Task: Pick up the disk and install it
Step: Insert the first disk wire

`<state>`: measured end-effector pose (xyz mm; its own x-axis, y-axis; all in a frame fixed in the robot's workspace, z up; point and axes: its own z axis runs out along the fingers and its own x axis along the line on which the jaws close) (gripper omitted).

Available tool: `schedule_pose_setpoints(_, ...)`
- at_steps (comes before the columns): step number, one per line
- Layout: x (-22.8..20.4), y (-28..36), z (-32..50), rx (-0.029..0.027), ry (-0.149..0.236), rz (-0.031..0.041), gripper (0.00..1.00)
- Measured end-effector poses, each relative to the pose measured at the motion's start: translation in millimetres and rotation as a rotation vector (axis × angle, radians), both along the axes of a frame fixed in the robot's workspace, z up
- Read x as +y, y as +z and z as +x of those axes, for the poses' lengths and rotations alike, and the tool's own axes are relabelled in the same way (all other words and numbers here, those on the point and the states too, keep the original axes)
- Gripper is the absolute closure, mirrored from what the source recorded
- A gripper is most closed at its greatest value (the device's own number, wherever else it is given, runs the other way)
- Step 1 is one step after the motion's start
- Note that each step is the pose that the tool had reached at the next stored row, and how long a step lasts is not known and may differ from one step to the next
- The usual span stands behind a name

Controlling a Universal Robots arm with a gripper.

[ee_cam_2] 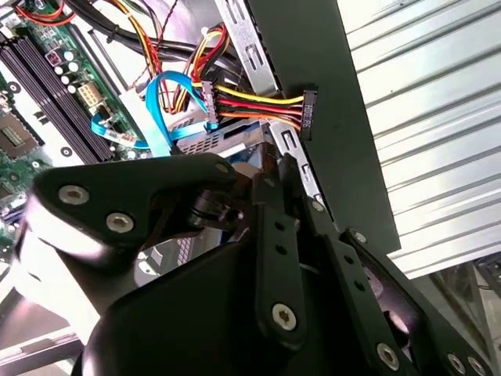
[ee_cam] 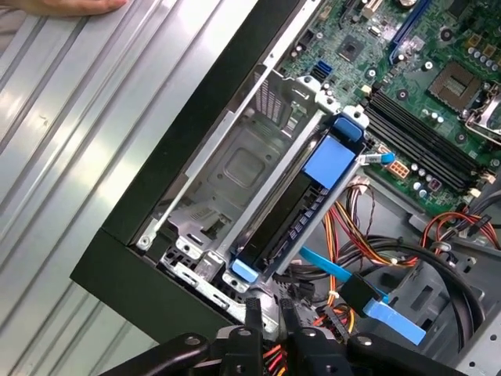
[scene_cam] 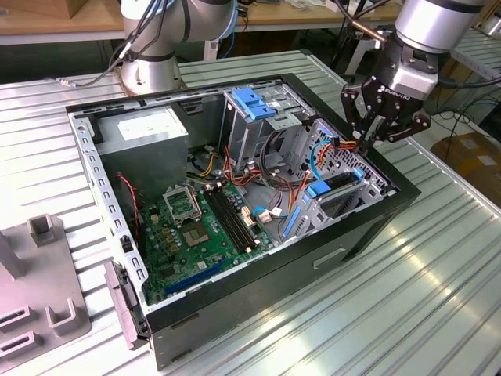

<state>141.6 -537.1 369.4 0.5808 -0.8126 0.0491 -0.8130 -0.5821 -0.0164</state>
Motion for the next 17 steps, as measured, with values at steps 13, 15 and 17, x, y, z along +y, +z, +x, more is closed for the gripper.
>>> schedule_pose_setpoints(13, 0.3, 5.3, 5.5, -0.0038, 0.067, 0.0000, 0.75)
schedule_pose_setpoints(15, 0.3, 5.5, 8.5, -0.0039, 0.071, 0.0001, 0.75)
schedule_pose_setpoints(17, 0.5, 5.6, 11.4, -0.0043, 0.075, 0.0000, 0.75)
